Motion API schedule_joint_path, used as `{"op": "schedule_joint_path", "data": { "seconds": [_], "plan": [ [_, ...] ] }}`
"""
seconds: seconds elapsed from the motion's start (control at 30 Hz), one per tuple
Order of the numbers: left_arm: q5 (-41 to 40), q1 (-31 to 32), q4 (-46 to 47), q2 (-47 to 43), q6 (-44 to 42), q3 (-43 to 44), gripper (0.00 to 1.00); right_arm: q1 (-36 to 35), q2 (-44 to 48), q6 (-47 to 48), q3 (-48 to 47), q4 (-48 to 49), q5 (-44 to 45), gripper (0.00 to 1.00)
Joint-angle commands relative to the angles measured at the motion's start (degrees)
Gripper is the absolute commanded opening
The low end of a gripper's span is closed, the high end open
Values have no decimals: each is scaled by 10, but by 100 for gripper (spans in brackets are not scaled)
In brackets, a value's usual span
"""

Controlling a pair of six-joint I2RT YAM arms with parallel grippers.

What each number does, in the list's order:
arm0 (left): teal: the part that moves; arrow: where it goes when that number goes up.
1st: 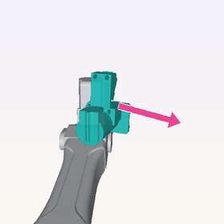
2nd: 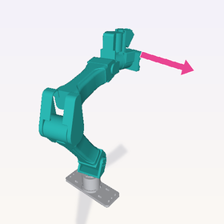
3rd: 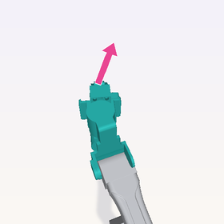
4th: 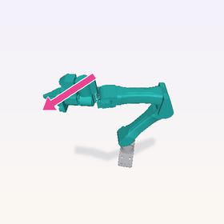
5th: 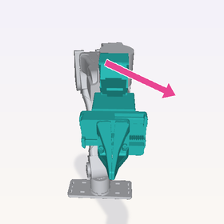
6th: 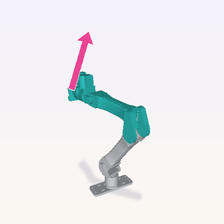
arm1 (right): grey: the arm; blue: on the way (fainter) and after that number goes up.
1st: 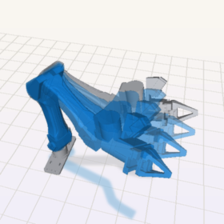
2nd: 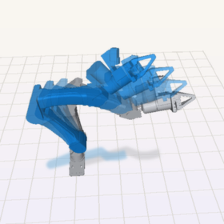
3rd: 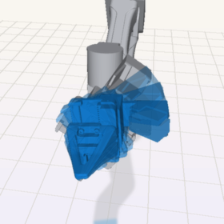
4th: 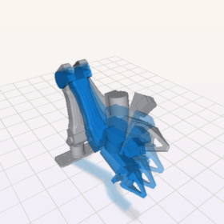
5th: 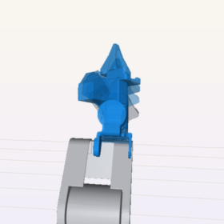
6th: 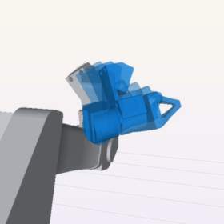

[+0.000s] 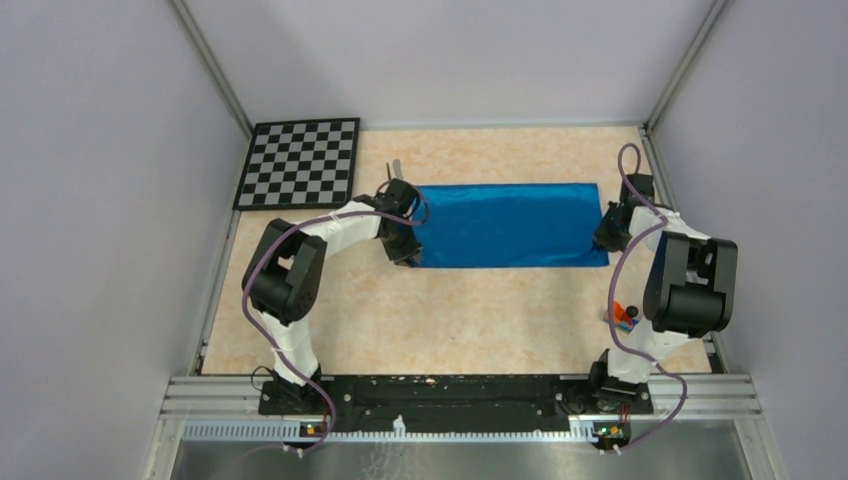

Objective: Fold the napkin into a case and place the utensils inside
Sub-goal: Smooth out the rectangle-folded napkin at the center of the board.

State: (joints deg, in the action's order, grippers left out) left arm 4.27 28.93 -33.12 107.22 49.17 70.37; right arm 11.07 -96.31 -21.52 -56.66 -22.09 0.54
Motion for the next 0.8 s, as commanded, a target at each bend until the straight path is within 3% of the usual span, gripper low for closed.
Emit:
{"op": "schedule_joint_path", "data": {
  "seconds": [0.0, 0.07, 0.13, 0.3, 0.4, 0.5, 0.57, 0.77],
  "plan": [
    [5, -7, -2, -40, -22, -2, 33, -8, 8, 3, -29, -19, 6, 20],
    [29, -12, -3, -54, -41, 5, 38, -12, 50, 4, -31, -31, 29, 42],
    [45, -14, 16, -81, -61, -7, 47, -12, 79, 10, -30, -37, 35, 50],
    [147, -19, 115, -125, -77, -44, 57, -12, 91, 11, -28, -33, -21, 52],
    [211, -25, 189, -119, -83, -63, 52, -11, 66, -2, -16, -5, -101, 52],
    [258, -32, 228, -66, -84, -50, 40, -11, 40, -15, -9, 17, -133, 48],
    [260, -32, 229, -31, -89, -34, 34, -7, 26, -20, -1, 28, -130, 46],
    [211, -36, 228, 5, -115, -46, 31, 20, -4, -25, 32, 41, -94, 43]
  ]
}}
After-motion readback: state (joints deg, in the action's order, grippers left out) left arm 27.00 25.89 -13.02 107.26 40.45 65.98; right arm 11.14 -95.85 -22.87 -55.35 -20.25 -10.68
